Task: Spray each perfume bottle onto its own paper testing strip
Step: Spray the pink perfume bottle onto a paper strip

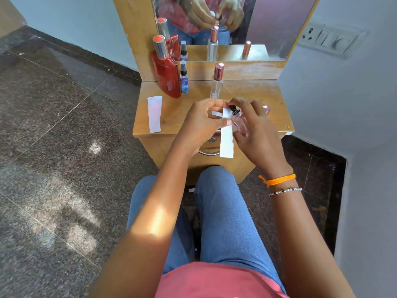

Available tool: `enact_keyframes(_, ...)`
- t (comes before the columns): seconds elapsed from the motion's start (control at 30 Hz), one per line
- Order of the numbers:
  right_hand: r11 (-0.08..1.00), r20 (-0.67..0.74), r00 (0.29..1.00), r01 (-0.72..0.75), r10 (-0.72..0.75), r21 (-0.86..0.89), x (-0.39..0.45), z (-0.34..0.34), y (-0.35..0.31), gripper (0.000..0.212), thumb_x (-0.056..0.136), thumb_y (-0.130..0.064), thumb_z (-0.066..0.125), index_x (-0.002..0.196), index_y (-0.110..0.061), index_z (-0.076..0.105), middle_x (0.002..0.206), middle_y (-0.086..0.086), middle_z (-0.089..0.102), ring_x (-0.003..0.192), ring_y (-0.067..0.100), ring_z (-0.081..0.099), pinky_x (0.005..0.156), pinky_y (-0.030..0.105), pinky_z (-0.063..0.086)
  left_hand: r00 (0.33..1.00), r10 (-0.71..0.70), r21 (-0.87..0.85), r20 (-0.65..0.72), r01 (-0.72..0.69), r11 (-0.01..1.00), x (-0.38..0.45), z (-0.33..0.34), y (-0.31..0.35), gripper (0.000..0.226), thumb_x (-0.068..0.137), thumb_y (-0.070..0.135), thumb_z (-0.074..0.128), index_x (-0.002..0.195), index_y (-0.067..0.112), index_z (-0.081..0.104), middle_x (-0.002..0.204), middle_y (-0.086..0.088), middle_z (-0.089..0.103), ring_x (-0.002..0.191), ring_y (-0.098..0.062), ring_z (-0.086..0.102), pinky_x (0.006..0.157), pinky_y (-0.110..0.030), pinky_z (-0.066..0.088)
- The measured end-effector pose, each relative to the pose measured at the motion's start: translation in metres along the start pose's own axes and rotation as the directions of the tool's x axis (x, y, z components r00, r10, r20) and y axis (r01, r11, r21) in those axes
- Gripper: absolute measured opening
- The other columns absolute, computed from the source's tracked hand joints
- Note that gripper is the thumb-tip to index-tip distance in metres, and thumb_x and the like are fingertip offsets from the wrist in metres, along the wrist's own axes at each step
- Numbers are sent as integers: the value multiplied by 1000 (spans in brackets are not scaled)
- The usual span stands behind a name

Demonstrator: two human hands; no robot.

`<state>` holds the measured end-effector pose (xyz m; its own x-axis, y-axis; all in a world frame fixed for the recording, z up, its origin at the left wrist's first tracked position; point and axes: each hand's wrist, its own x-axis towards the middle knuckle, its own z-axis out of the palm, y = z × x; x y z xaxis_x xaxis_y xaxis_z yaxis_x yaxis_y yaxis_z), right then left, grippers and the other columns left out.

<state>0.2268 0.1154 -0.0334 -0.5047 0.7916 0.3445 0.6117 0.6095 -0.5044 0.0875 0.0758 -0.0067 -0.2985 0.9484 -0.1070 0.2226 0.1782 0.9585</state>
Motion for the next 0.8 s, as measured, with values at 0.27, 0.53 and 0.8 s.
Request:
enact_keyframes(0.27,997,15,1000,-3,4,-73,1,-1,-1,61,77,-4,62,131,-27,44,114,7,50,87,34,56,59,44,53,1000,-5,-5,4,5,1000,1,-2,-4,39,76,8,74,112,18,65,113,0,65,101,-10,60,91,-32,52)
enact_keyframes(0.53,996,26,1000,16,-14,-90,0,1,-1,58,79,-7,64,131,-24,45,114,7,51,85,31,58,57,37,50,999,-30,-12,14,31,999,0,1,-6,39,77,7,73,113,18,64,108,2,63,96,-10,59,91,-32,51)
enact_keyframes(0.8,999,7,1000,-30,30,12,0,2,2,57,78,-4,63,128,-24,44,118,6,51,89,31,57,63,45,54,999,-33,-8,31,34,999,-2,2,-5,32,78,7,72,107,20,65,101,6,62,84,-5,59,75,-30,55)
